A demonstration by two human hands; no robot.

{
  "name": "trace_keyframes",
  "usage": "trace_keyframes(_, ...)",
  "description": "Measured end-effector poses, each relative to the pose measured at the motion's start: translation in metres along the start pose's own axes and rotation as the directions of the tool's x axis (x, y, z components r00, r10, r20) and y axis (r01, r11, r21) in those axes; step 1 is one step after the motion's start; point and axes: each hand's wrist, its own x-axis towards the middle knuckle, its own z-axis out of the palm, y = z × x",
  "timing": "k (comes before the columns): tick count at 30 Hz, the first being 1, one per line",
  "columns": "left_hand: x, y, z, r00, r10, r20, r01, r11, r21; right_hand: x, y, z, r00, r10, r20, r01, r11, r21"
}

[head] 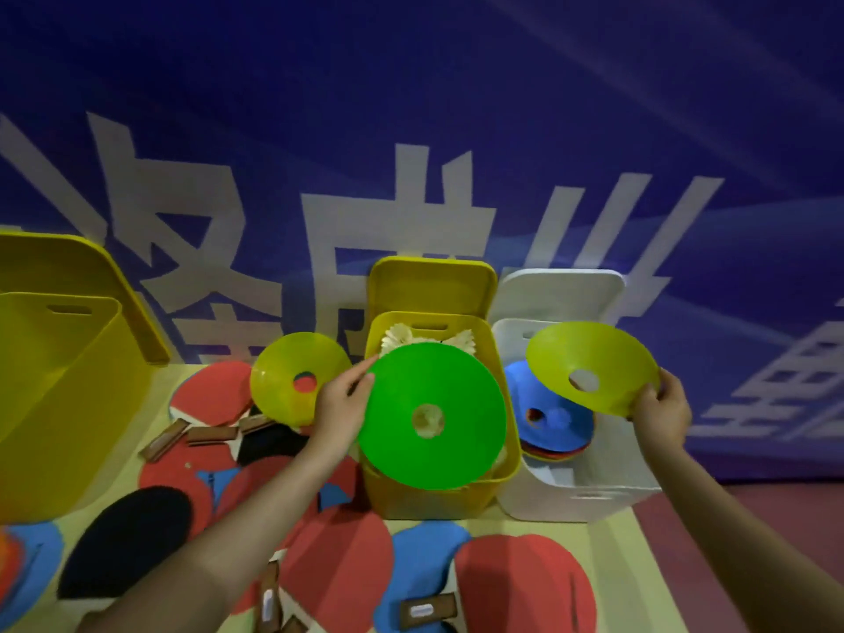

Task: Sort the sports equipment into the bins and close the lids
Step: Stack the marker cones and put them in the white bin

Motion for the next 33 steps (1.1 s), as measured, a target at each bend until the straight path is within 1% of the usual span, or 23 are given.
trace_keyframes(3,-0.005,0.009,0.039,1.000,-0.019,-0.004,0.019,1.000,-0.002,0.029,0.028,-0.005,0.993,-0.002,0.116,0.017,0.992,-0.126)
trace_keyframes(6,-0.009,0.014,0.069,0.999,-0.042,-0.025,0.042,0.999,-0.002,0.041,0.037,0.002,0.954,-0.072,0.292,0.131,0.974,-0.187)
trace_keyframes(9,-0.011,0.015,0.091,0.996,-0.065,-0.068,0.065,0.998,-0.009,0.049,0.043,0.016,0.907,-0.140,0.396,0.248,0.940,-0.235)
trace_keyframes(12,-0.015,0.019,0.110,0.991,-0.082,-0.104,0.083,0.996,0.006,0.055,0.044,0.030,0.863,-0.149,0.482,0.286,0.932,-0.224)
trace_keyframes(14,-0.015,0.020,0.121,0.990,-0.088,-0.112,0.090,0.996,0.012,0.059,0.047,0.037,0.820,-0.191,0.539,0.338,0.922,-0.187)
trace_keyframes(16,-0.013,0.022,0.132,0.987,-0.101,-0.127,0.105,0.994,0.026,0.064,0.050,0.043,0.787,-0.218,0.577,0.396,0.896,-0.202)
trace_keyframes(17,-0.011,0.023,0.137,0.984,-0.108,-0.140,0.114,0.993,0.039,0.066,0.051,0.046,0.774,-0.214,0.596,0.413,0.884,-0.218)
trace_keyframes(19,-0.007,0.025,0.147,0.980,-0.113,-0.165,0.124,0.991,0.059,0.071,0.052,0.056,0.726,-0.192,0.660,0.438,0.869,-0.229)
trace_keyframes(20,-0.003,0.026,0.152,0.979,-0.108,-0.172,0.122,0.990,0.071,0.075,0.052,0.062,0.680,-0.164,0.714,0.472,0.844,-0.255)
trace_keyframes(21,0.001,0.027,0.157,0.979,-0.106,-0.177,0.123,0.988,0.088,0.078,0.050,0.067,0.630,-0.135,0.765,0.533,0.792,-0.299)
trace_keyframes(22,0.006,0.028,0.162,0.979,-0.104,-0.176,0.127,0.985,0.121,0.083,0.047,0.070,0.591,-0.115,0.799,0.605,0.718,-0.344)
trace_keyframes(23,0.011,0.029,0.168,0.981,-0.103,-0.167,0.130,0.978,0.161,0.086,0.043,0.071,0.577,-0.150,0.803,0.661,0.663,-0.351)
trace_keyframes(24,0.016,0.031,0.174,0.985,-0.093,-0.144,0.123,0.969,0.215,0.089,0.036,0.066,0.571,-0.221,0.790,0.692,0.648,-0.319)
trace_keyframes(26,0.028,0.037,0.189,0.997,-0.042,-0.059,0.060,0.940,0.335,0.100,0.027,0.052,0.584,-0.441,0.681,0.745,0.625,-0.234)
trace_keyframes(27,0.034,0.040,0.197,1.000,-0.006,-0.011,0.010,0.919,0.395,0.106,0.027,0.045,0.599,-0.518,0.611,0.757,0.615,-0.220)
trace_keyframes(28,0.041,0.043,0.207,0.999,0.032,0.034,-0.044,0.892,0.449,0.111,0.029,0.038,0.621,-0.552,0.556,0.751,0.622,-0.222)
trace_keyframes(29,0.048,0.044,0.218,0.995,0.065,0.078,-0.095,0.865,0.493,0.115,0.031,0.031,0.657,-0.531,0.535,0.718,0.657,-0.230)
trace_keyframes(31,0.062,0.042,0.240,0.982,0.094,0.164,-0.169,0.821,0.545,0.116,0.042,0.021,0.731,-0.350,0.585,0.573,0.781,-0.249)
trace_keyframes(33,0.073,0.035,0.263,0.969,0.071,0.237,-0.203,0.776,0.597,0.114,0.052,0.014,0.743,-0.164,0.649,0.416,0.873,-0.255)
